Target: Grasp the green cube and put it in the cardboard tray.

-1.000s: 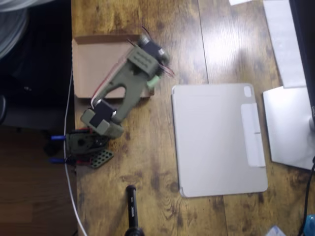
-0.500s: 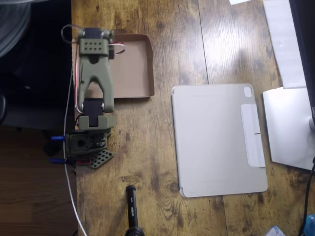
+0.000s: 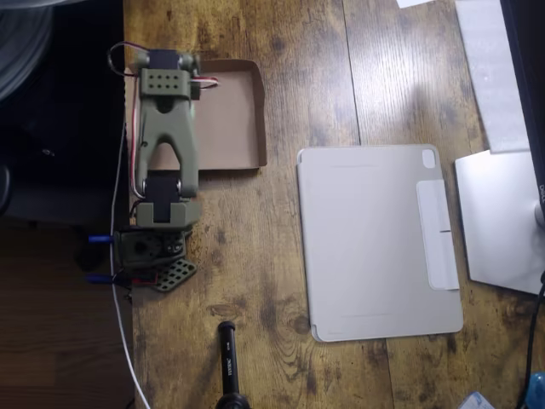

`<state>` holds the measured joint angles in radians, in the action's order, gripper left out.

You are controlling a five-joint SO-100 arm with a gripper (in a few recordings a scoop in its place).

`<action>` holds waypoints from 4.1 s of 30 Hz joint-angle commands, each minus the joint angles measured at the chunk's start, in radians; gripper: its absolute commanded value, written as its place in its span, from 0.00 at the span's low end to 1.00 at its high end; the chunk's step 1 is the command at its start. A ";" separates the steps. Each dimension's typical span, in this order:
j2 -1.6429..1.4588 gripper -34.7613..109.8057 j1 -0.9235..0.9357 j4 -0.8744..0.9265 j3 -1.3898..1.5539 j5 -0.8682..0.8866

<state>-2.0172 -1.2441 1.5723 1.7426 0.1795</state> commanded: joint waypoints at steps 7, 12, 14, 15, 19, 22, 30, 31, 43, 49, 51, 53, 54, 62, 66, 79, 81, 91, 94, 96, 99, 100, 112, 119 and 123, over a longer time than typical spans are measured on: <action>-0.046 0.30 0.052 -0.123 0.104 0.017; -0.044 0.30 0.049 -0.178 0.175 0.028; -0.044 0.30 0.049 -0.198 0.193 0.031; -0.044 0.30 0.049 -0.207 0.202 0.031; -0.046 0.31 0.049 -0.261 0.262 0.031; -0.040 0.31 0.051 -0.318 0.334 0.032; -0.060 0.31 0.060 -0.304 0.333 0.037; -0.063 0.32 0.060 -0.295 0.324 0.037; -0.081 0.44 0.087 -0.252 0.304 0.052; -0.074 0.43 0.170 -0.156 0.229 -0.014; -0.066 0.43 0.233 -0.123 0.196 -0.041; -0.057 0.41 0.311 -0.091 0.158 -0.083; -0.051 0.40 0.359 -0.077 0.133 -0.098; 0.029 0.32 0.804 0.170 -0.219 -0.107; 0.028 0.30 1.045 0.218 -0.247 -0.144; 0.089 0.24 1.347 0.224 0.025 -0.196; 0.100 0.24 1.348 0.225 0.071 -0.209; 0.201 0.24 1.411 0.224 0.087 -0.279; 0.218 0.24 1.417 0.221 0.095 -0.285; 0.222 0.24 1.420 0.219 0.098 -0.288; 0.235 0.24 1.439 0.219 0.098 -0.288; 0.236 0.24 1.448 0.219 0.100 -0.290; 0.273 0.24 1.477 0.207 0.101 -0.302; 0.278 0.24 1.486 0.124 0.133 -0.241; 0.287 0.24 1.466 0.109 0.137 -0.196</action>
<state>-1.7196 0.2286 1.6950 1.8669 -0.0414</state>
